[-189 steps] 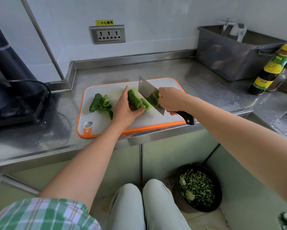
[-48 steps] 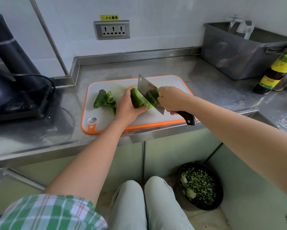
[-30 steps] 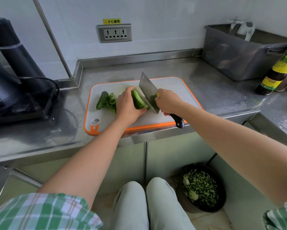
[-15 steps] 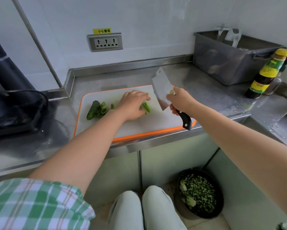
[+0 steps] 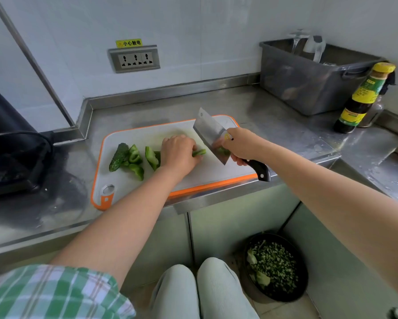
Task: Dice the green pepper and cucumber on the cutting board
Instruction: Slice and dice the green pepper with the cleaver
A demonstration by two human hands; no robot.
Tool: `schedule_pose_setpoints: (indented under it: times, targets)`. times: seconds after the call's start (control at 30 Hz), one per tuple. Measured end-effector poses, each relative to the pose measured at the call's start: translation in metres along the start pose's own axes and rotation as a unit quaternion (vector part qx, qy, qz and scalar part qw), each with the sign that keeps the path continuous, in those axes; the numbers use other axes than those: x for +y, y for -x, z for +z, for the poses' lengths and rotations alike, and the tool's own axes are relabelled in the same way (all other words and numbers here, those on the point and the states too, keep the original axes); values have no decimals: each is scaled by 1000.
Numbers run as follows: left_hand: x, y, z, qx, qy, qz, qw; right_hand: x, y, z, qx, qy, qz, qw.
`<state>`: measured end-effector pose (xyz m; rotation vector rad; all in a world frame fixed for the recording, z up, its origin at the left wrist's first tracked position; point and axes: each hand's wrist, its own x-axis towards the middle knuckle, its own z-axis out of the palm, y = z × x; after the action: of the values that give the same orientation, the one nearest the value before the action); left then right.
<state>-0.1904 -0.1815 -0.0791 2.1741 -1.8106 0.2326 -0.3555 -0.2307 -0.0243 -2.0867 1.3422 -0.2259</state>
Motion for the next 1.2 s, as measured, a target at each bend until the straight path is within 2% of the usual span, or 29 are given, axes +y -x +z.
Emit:
schedule_pose_setpoints:
  times: [0.27,0.47,0.6,0.9,1.1,1.2]
  targets:
    - [-7,13,7,49,55,-46,996,-14,-3,8,-8,133,-15,991]
    - [-8,20,14,80,105,-54,990,-15,-3,27,30,147,-29,988]
    - [-10,20,17,89,123,-47,987,-12,-11,29,64,119,-25,991]
    - [-12,21,18,95,121,-48,987,-19,-2,13,5,145,-28,989]
    - [-14,20,18,96,139,-42,985,-20,-6,30,33,180,-38,982]
    - [-13,21,19,97,141,-41,984,-17,-9,31,56,139,-30,988]
